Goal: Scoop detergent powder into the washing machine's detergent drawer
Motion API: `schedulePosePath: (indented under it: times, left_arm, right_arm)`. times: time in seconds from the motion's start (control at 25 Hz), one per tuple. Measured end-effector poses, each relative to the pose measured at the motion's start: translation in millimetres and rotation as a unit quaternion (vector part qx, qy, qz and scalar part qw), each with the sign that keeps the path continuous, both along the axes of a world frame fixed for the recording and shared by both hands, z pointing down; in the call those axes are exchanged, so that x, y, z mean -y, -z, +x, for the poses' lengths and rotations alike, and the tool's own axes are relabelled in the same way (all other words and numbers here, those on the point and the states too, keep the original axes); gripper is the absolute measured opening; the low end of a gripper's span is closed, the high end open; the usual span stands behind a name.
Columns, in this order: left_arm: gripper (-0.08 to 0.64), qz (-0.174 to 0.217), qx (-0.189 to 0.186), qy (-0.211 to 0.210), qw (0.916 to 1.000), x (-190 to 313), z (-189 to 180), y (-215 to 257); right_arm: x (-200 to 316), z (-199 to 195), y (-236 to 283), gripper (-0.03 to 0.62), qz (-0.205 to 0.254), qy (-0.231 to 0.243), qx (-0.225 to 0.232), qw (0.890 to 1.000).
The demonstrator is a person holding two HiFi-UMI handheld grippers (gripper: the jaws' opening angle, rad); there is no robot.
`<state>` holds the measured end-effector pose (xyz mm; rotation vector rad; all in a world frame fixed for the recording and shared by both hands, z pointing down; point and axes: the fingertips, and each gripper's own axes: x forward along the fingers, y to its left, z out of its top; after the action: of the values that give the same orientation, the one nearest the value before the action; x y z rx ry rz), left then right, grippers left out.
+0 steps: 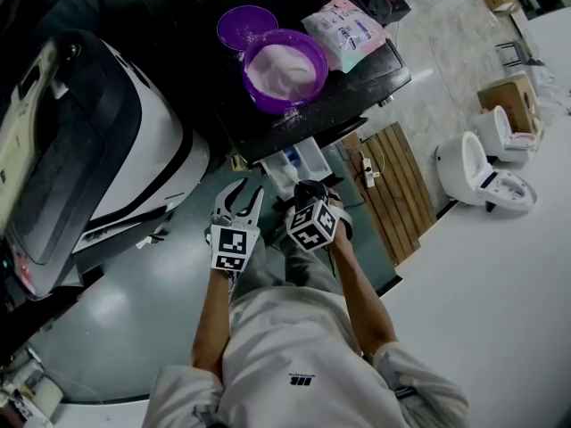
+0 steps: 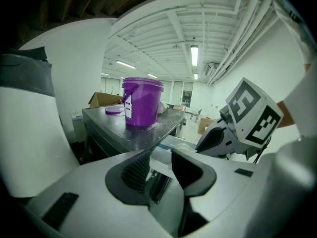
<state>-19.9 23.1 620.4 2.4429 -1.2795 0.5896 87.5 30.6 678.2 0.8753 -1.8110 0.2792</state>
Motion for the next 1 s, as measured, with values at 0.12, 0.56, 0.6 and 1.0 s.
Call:
schedulePosePath:
  times: [0.12, 0.56, 0.6, 1.0]
  left_arm:
    - [0.15, 0.001, 0.0, -0.003, 1.0, 0.0, 0.4, 1.6]
    - [0.152, 0.01, -0.004, -0.015, 0.9998, -2.8, 3.4, 12.4]
    - [0.15, 0.011, -0.005, -0.016, 0.9998, -3.1, 3.5, 13.6]
    - [0.15, 0.028, -0.01, -0.029, 0.9991, -6.1, 6.5, 32.3]
  right_arm:
    - [-0.8, 0.2, 0.5, 0.009, -0.003, -0.012, 0.02, 1.0]
    - [-2.1, 2.1, 10.8, 0.009, -0.002, -0.067, 0.107, 0.992]
    - [-2.3, 3.1, 12.9, 0.009, 0.0, -0.071, 0.111, 0.991]
    - [-2.0, 12.1, 54.6, 0.009, 0.031, -0.115, 0.162, 0.98]
